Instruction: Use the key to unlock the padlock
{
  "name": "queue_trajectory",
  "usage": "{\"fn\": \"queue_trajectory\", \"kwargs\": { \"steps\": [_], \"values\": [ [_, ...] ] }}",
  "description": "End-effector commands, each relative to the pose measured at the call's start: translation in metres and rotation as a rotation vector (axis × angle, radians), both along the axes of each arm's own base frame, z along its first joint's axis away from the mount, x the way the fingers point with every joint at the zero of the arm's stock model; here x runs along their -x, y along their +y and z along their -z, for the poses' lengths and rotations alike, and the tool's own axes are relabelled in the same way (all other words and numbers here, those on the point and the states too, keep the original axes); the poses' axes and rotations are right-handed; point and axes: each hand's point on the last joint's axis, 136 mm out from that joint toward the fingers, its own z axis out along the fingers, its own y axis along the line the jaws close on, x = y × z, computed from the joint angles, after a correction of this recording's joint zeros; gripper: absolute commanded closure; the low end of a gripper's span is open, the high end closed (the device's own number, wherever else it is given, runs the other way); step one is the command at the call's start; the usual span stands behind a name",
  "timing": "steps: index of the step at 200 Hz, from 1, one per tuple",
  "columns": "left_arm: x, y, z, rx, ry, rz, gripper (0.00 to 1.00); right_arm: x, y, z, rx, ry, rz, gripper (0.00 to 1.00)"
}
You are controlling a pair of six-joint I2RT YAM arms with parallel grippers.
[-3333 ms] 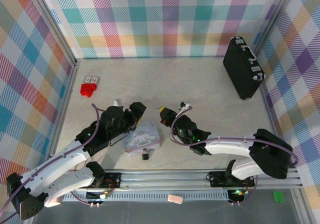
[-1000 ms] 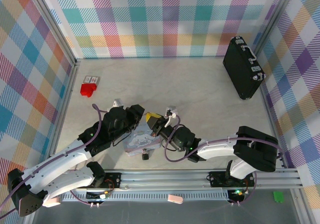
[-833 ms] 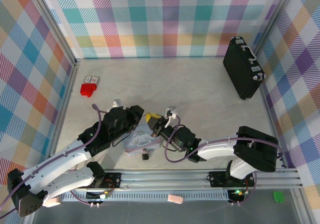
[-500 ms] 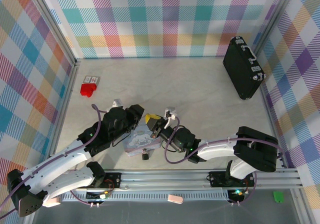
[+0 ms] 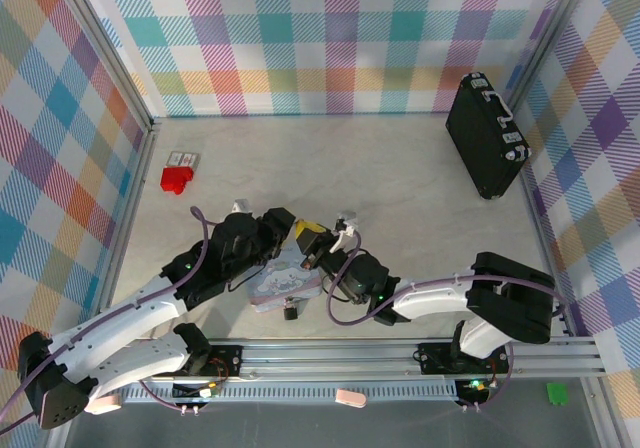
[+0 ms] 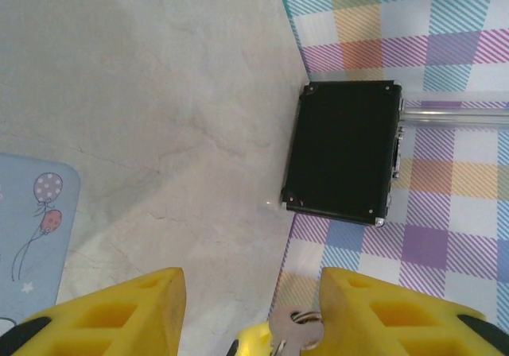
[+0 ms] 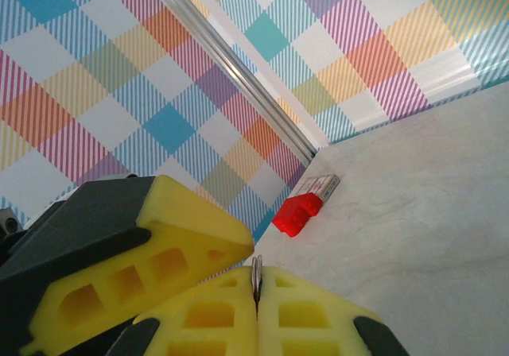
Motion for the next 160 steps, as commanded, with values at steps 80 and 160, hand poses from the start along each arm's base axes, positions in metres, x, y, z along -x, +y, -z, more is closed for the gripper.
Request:
{"fn": "queue_trajectory", "kwargs": {
  "steps": [80,160],
  "values": [
    [0.002,-0.01,-0.019,0.09,-0.011,0.018,0.66,-0.003,0.002,-0.006,-0.03,-0.037,0.035,1.0],
    [0.0,0.004,-0.012,0.055,-0.01,-0.028,0.71,0.007,-0.003,-0.001,-0.008,-0.057,0.001,1.0]
  ]
}}
